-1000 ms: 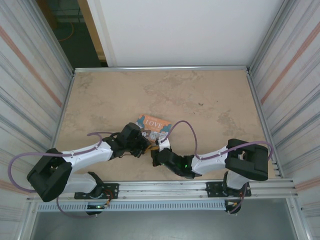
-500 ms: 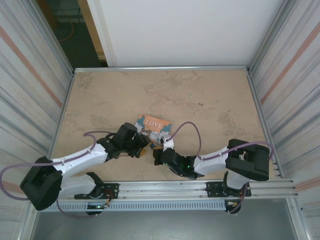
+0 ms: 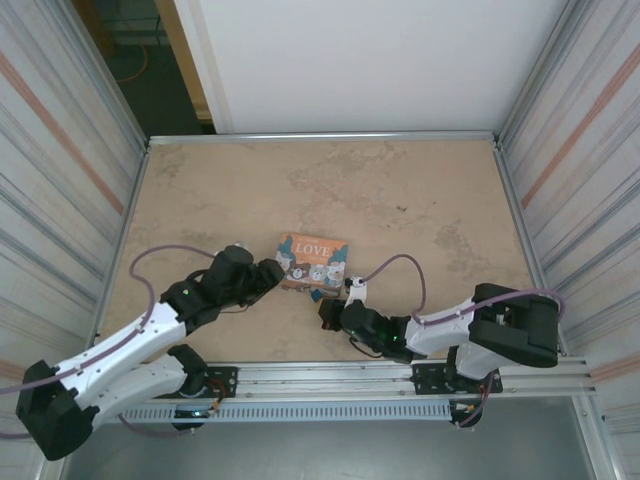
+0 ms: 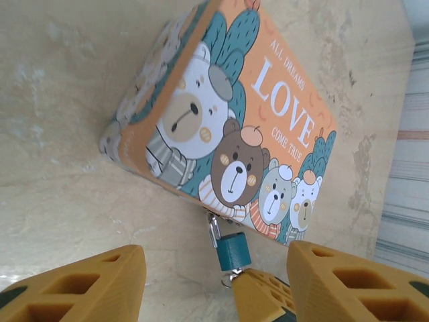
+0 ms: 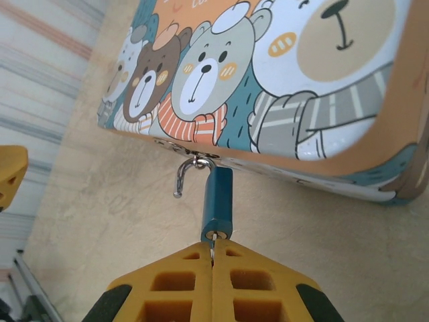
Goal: Unlock the padlock with the key
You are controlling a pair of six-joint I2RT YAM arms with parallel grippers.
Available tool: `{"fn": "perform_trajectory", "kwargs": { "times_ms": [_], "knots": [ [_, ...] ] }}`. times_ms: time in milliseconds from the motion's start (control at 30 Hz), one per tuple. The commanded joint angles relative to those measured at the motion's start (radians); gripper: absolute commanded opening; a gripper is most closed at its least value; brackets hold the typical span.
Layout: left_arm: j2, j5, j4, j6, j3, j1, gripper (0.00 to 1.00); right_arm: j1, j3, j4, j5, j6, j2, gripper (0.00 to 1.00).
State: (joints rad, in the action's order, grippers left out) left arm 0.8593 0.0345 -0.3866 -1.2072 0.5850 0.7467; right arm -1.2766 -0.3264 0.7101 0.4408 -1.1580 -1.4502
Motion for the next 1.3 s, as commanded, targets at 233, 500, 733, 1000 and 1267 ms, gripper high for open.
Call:
{"fn": "perform_trajectory", "kwargs": {
  "times_ms": [233,500,733,1000,1267],
  "knots": [
    [-0.081,0.141,-0.075,0.077,-0.002,0.012,0.59,0.019,0.022,-0.006,0.021,-0.195,0.002,0.00],
    [-0.083,0.163,-0.091,0.126,-0.003,0.011,0.59,0.018,0.018,0.023,0.029,-0.262,-0.066,0.00],
    [-0.083,0.179,-0.102,0.153,-0.004,0.011,0.60,0.013,0.020,0.117,0.021,-0.305,-0.155,0.02],
    [-0.086,0.183,-0.117,0.188,-0.010,-0.030,0.63,0.001,0.015,0.117,0.056,-0.332,-0.184,0.11],
    [-0.087,0.111,-0.104,0.263,-0.006,-0.111,0.65,-0.004,0.007,-0.071,0.098,-0.292,-0.057,0.32]
  ]
}}
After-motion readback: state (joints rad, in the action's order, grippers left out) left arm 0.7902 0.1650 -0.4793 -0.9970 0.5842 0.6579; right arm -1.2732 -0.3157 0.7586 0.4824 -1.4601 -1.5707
